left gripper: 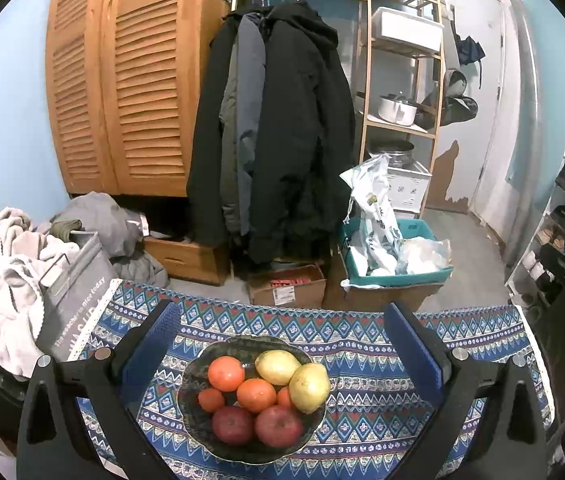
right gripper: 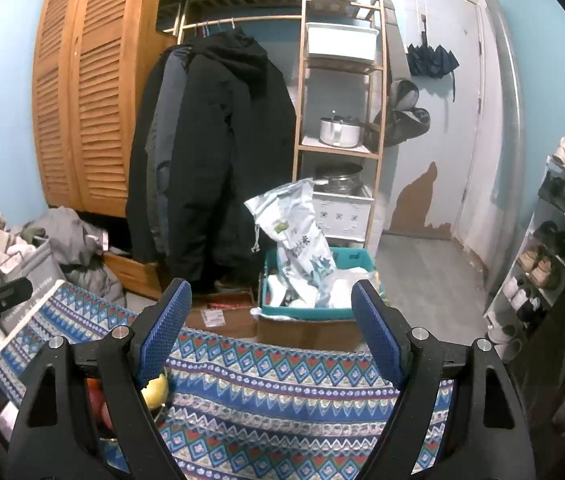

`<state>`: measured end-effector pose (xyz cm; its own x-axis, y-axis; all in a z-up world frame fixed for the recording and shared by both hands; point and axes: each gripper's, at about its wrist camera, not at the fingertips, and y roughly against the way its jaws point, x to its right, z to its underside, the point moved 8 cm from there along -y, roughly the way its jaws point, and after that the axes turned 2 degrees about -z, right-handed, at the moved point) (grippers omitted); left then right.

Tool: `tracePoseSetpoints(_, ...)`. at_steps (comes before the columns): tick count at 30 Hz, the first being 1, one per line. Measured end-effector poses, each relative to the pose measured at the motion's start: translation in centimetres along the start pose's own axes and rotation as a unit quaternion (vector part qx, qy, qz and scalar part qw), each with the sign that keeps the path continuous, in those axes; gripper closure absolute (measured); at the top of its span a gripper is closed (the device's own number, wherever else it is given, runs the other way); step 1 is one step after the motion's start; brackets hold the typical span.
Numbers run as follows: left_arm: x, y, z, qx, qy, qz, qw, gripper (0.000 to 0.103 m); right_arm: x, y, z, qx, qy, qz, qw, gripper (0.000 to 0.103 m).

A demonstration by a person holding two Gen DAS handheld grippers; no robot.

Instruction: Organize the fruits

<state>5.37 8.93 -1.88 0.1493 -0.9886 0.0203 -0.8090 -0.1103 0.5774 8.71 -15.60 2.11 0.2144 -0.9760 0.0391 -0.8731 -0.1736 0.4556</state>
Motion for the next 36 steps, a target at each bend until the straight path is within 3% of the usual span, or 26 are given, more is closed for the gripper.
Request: tracePoseSetpoints(36, 0.89, 0.30, -0.30, 0.005, -0.009, -0.010, 0.9999, 0.001, -0.10, 0.00, 0.48, -0.007, -0.001, 0.004, 1.000, 0.022)
